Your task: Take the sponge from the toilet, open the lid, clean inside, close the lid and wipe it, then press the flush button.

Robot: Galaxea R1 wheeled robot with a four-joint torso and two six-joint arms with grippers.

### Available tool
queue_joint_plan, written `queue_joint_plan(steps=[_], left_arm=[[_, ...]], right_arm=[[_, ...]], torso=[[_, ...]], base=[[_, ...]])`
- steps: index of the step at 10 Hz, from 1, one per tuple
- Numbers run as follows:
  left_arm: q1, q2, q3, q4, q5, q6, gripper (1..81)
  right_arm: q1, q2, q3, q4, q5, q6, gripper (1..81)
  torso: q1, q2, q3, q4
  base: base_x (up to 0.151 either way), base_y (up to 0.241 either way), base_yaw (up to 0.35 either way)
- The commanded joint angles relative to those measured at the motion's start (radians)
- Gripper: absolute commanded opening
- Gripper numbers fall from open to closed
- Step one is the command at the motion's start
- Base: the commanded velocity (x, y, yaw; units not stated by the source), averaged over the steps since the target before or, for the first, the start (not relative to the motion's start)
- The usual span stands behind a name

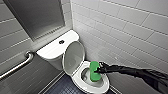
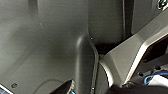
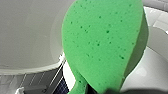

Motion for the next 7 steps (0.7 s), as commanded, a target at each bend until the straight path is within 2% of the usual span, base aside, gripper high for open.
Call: queue_joint_plan(steps=[1,3,5,6,7], left_arm=[[0.026,-0.001,0.018,-0.002,0.071,-0.001,81.1],[0.026,0.003,0.018,-0.002,0.071,-0.001,81.1],[0.026,0.007,0.018,-0.002,0.071,-0.001,81.1],[0.026,0.007,0.016,-0.002,0.071,-0.001,81.1],[0.026,0.006,0.016,-0.002,0.071,-0.001,81.1]], right_arm=[[0.156,-0.005,0.015,0.040,-0.035,0.010,1.0],[0.164,-0.002,0.015,0.042,-0.033,0.011,1.0],[0.164,-0.002,0.015,0.042,-0.026,0.011,1.0],[0.167,0.000,0.015,0.040,-0.024,0.010,1.0],[0.173,0.003,0.015,0.040,-0.024,0.011,1.0]], torso=[[0.000,0.000,-0.026,0.000],[0.000,0.000,-0.049,0.000],[0.000,0.000,-0.116,0.000],[0.000,0.000,-0.250,0.000],[0.000,0.000,-0.101,0.000]], base=[[0.000,0.000,0.000],[0.000,0.000,0.000],[0.000,0.000,0.000],[0.000,0.000,0.000],[0.000,0.000,0.000]])
